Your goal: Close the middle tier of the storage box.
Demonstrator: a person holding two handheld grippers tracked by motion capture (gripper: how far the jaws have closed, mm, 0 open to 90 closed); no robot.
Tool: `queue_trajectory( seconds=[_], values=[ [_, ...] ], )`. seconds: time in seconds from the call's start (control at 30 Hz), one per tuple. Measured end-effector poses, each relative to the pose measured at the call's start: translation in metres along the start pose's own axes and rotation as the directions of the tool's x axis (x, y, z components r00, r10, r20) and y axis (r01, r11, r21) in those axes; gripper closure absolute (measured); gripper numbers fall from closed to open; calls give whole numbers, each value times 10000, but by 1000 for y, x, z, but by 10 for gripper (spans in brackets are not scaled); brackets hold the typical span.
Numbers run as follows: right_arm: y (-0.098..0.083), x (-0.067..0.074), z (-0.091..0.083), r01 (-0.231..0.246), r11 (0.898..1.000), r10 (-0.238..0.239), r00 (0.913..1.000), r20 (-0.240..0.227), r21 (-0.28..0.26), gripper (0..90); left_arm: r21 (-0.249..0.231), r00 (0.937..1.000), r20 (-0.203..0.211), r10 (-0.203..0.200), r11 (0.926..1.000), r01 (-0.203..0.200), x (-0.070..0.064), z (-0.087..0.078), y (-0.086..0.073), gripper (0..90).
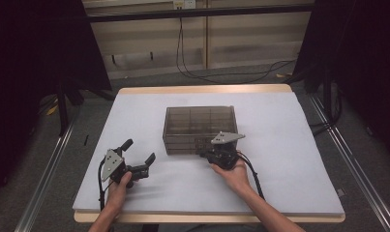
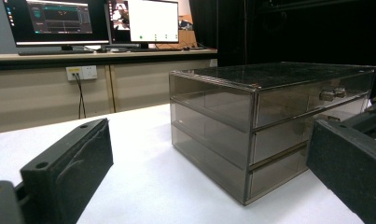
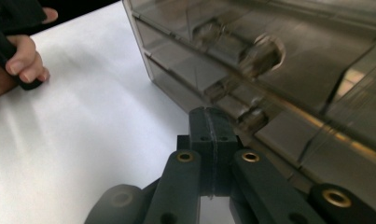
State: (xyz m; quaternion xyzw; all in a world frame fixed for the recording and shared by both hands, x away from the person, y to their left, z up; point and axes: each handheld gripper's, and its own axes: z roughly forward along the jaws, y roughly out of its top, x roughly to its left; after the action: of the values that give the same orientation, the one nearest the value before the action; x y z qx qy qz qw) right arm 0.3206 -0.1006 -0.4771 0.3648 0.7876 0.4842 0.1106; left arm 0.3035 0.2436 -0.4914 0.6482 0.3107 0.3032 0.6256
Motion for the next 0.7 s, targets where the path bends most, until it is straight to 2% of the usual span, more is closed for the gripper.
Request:
queue_trajectory(
  seconds=[0.1, 0.23, 0.27, 0.3, 0.33, 0.37, 0.4, 0.5, 0.53, 0.7],
  values=[
    [-2, 1, 0, 49, 10000, -48, 9996, -288, 14, 888, -1, 10000, 3, -8, 10000, 8, 0, 0, 0, 9],
    [-3, 2, -3, 39, 10000, -37, 9986, -525, 54, 752, -1, 10000, 4, -10, 10000, 10, 0, 0, 0, 9],
    [-3, 3, -6, 75, 9999, -69, 9988, -489, 119, 678, -2, 10000, 0, -8, 10000, 8, 0, 0, 0, 9],
    [-3, 3, -6, 75, 9999, -69, 9988, -489, 119, 678, -2, 10000, 0, -8, 10000, 8, 0, 0, 0, 9],
    [-3, 4, -9, 40, 9997, -30, 9989, -462, 227, 608, 5, 10000, -5, -14, 10000, 14, 0, 0, 0, 9],
    [-3, 4, -9, 40, 9997, -30, 9989, -462, 227, 608, -1, 10000, 0, -9, 10000, 9, 0, 0, 0, 9],
    [-4, 4, -13, 9, 9996, 2, 9991, -429, 266, 551, -1, 10000, 0, -9, 10000, 9, 0, 0, 0, 9],
    [-4, 4, -17, 10, 9997, 1, 9991, -418, 254, 504, 5, 10000, 2, -7, 10000, 7, 0, 0, 0, 9],
    [-5, 3, -21, -88, 9997, 96, 9992, -397, 212, 440, 2, 10000, 2, -9, 10000, 9, 0, 0, 0, 9],
    [-4, 0, -31, -110, 9999, 114, 9995, -278, 132, 367, 1, 10000, -2, -7, 10000, 7, 0, 0, 0, 9]
  ],
)
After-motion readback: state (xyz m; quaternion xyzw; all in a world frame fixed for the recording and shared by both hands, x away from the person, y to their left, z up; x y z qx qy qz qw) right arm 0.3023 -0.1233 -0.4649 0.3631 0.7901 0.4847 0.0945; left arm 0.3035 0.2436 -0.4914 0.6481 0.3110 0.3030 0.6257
